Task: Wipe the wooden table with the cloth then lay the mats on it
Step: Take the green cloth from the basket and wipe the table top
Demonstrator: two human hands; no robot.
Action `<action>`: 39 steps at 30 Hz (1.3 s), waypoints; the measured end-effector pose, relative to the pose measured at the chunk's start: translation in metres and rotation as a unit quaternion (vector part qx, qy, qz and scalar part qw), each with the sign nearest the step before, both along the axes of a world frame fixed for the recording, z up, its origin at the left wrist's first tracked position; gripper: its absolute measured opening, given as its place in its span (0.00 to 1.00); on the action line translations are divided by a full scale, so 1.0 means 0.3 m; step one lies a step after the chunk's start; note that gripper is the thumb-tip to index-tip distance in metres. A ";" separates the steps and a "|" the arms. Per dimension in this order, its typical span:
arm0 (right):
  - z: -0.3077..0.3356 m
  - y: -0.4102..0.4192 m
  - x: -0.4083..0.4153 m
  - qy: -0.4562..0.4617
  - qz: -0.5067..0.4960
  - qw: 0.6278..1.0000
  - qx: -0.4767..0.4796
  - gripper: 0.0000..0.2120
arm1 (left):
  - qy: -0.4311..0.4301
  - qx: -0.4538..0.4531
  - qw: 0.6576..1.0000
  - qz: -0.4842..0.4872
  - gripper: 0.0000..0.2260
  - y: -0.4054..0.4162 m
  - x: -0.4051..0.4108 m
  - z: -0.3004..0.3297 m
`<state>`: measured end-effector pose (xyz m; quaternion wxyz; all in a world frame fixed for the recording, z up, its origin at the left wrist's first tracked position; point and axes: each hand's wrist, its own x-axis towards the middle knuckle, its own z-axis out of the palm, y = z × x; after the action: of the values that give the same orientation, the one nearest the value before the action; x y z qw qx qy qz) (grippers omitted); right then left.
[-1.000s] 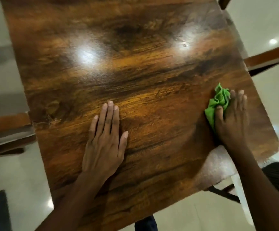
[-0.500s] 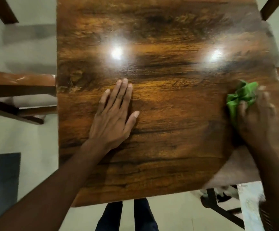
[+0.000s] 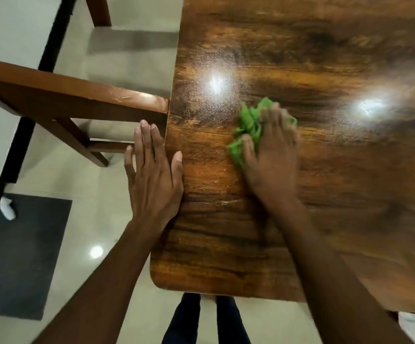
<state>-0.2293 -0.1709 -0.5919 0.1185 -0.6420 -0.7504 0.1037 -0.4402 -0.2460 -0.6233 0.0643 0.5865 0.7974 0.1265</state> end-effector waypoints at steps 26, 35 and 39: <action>-0.052 -0.453 0.402 -0.051 -0.036 0.997 -0.038 0.33 | -0.034 0.017 0.972 -0.234 0.34 -0.051 0.472 0.086; -0.074 -0.481 0.938 -0.055 -0.102 0.993 -0.003 0.31 | -0.047 0.013 0.938 -0.342 0.35 -0.127 1.135 0.058; -0.079 -0.457 1.122 -0.035 -0.065 0.997 -0.007 0.30 | -0.052 0.002 0.944 -0.326 0.32 -0.100 1.355 0.056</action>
<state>0.1073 -0.3081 -0.6157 0.0941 -0.6932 -0.7102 0.0789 -0.0337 -0.2760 -0.6065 0.1423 0.8074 0.5575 0.1307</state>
